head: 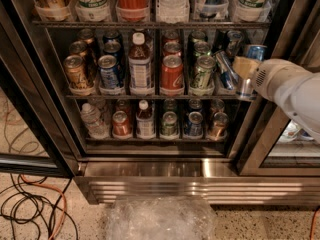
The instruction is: Pick redbull can from middle shelf of fridge
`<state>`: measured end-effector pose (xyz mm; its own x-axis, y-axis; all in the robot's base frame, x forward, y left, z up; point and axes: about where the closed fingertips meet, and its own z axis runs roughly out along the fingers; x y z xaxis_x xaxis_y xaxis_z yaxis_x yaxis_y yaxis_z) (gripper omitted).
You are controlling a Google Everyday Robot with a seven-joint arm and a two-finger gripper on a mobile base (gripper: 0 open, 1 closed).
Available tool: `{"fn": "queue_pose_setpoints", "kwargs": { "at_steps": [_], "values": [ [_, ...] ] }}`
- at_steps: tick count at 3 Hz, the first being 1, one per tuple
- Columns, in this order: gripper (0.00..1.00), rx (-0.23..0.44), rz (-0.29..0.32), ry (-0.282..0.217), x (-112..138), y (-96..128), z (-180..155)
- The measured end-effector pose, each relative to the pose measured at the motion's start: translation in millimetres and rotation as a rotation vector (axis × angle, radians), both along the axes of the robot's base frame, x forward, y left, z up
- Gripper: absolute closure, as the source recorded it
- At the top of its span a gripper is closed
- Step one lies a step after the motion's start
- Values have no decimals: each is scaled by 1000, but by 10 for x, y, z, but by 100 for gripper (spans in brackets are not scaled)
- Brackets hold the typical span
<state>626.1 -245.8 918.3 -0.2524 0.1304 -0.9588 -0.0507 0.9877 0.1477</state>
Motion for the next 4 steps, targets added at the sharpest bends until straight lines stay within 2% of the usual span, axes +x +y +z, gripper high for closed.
{"fn": "queue_pose_setpoints", "kwargs": {
  "at_steps": [1, 2, 3, 4],
  "values": [
    [100, 156, 20, 131, -220, -75, -228],
    [100, 168, 76, 186, -297, 60, -332],
    [100, 168, 76, 186, -297, 62, -332],
    [100, 191, 153, 239, -322, 267, -418]
  ]
}}
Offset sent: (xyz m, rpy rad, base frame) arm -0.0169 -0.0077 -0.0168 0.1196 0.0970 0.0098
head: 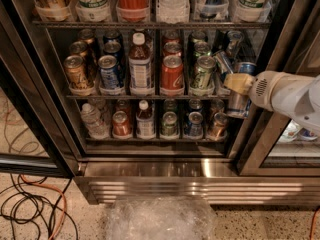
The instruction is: Pick redbull can from middle shelf of fridge
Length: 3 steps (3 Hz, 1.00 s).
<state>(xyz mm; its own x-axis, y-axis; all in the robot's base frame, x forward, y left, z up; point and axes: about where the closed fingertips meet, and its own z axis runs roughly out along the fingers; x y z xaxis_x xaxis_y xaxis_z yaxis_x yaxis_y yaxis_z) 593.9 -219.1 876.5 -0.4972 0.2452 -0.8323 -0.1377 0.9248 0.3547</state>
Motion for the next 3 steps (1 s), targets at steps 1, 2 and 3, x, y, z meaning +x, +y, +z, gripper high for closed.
{"fn": "queue_pose_setpoints", "kwargs": {
  "at_steps": [1, 2, 3],
  "values": [
    [100, 66, 155, 65, -30, 343, -117],
    [100, 117, 307, 117, -152, 633, -194],
    [100, 144, 390, 145, -229, 796, -226]
  ]
}}
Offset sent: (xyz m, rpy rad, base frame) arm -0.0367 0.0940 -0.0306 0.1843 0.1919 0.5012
